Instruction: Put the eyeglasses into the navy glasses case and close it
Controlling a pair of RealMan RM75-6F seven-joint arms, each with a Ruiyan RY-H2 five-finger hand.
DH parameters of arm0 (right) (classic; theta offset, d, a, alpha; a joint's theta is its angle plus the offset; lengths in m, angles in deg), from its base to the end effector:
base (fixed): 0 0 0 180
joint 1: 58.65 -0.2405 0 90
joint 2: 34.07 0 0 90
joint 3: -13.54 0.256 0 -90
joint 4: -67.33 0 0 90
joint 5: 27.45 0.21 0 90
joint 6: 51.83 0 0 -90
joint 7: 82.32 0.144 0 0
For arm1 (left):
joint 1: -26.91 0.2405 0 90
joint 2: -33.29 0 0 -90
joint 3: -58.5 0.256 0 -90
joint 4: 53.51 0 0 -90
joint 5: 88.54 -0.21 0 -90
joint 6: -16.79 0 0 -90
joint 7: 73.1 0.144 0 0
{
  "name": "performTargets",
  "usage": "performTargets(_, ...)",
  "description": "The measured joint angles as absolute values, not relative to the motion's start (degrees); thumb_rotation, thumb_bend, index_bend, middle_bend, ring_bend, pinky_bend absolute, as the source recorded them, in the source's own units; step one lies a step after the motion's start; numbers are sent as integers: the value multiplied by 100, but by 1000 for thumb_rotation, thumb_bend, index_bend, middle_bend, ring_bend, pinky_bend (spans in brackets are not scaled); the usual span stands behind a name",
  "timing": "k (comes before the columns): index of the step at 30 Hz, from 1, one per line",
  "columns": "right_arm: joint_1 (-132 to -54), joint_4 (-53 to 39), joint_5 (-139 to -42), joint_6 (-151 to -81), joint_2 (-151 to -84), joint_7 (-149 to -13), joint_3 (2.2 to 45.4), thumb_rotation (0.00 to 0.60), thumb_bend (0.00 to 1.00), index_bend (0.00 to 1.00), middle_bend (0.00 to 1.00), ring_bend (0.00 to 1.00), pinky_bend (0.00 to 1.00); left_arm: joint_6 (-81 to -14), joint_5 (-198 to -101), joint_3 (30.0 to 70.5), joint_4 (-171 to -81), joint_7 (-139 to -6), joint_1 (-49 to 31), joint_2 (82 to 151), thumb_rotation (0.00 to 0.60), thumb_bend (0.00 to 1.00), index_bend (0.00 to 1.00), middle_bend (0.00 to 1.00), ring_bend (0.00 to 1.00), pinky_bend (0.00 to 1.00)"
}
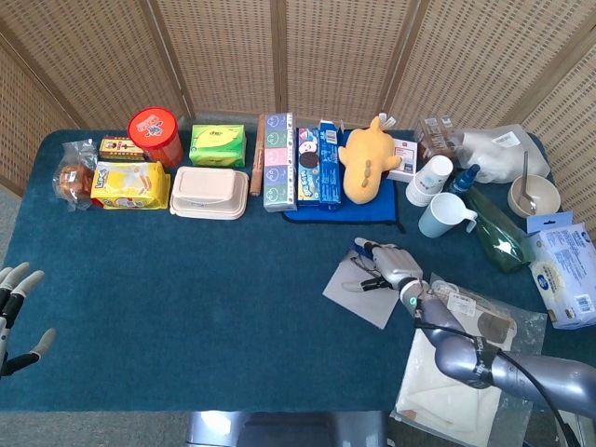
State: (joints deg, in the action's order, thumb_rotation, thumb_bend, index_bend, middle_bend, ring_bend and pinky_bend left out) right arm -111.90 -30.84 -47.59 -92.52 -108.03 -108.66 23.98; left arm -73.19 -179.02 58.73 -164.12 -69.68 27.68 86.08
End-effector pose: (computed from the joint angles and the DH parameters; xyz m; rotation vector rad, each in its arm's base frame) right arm -0.1506 -0.3542 0.0180 1.7551 -1.4897 0.5918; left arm -0.2650 0.1397 0.1932 -1.3548 -0.9563 -0.9400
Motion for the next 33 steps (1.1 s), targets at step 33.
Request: performTargets(33,-10915,-4494,-5677,-10055,-10180,-10496,1462,177,85,0,140,167,145,-7335,-17930,5920,-16285,-7115,2799,8663,600,282,100,60,37,0)
